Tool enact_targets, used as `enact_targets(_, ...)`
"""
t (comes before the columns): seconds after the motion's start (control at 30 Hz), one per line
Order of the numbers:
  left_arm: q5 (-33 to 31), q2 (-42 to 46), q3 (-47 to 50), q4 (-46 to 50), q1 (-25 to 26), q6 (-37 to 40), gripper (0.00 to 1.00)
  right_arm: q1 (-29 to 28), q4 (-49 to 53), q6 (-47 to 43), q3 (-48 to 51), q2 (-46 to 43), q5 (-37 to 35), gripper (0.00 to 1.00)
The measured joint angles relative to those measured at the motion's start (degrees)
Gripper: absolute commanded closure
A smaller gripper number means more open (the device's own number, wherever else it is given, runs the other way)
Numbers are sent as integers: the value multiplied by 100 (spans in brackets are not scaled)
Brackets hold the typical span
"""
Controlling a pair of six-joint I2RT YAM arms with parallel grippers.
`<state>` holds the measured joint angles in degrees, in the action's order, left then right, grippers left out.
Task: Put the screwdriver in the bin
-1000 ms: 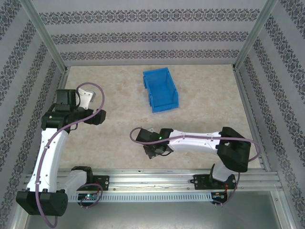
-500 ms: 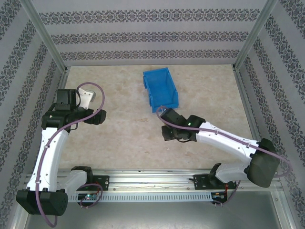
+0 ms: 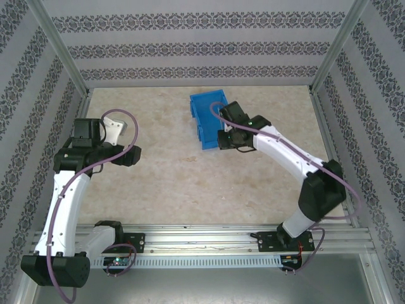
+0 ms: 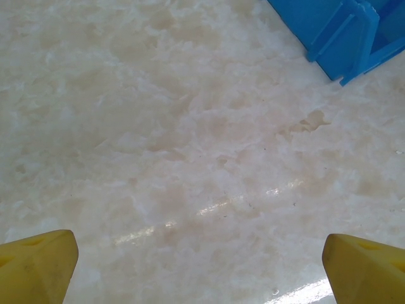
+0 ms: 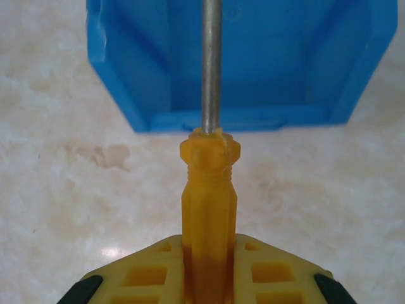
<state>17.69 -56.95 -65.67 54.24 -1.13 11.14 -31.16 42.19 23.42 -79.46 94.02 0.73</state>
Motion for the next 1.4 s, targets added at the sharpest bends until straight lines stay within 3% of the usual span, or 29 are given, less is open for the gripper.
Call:
enact_targets(0.43, 9, 76, 0, 94, 0, 2, 1, 254, -42, -437, -1742, 2144, 249, 84)
enact_targets(0.83, 11, 114, 0, 94, 0, 0, 1, 516, -39, -437, -2656, 3014, 304, 84)
enact_targets(1.4, 13, 114, 0, 98, 0, -63, 1, 592, -24, -433, -2979, 3707, 330, 83)
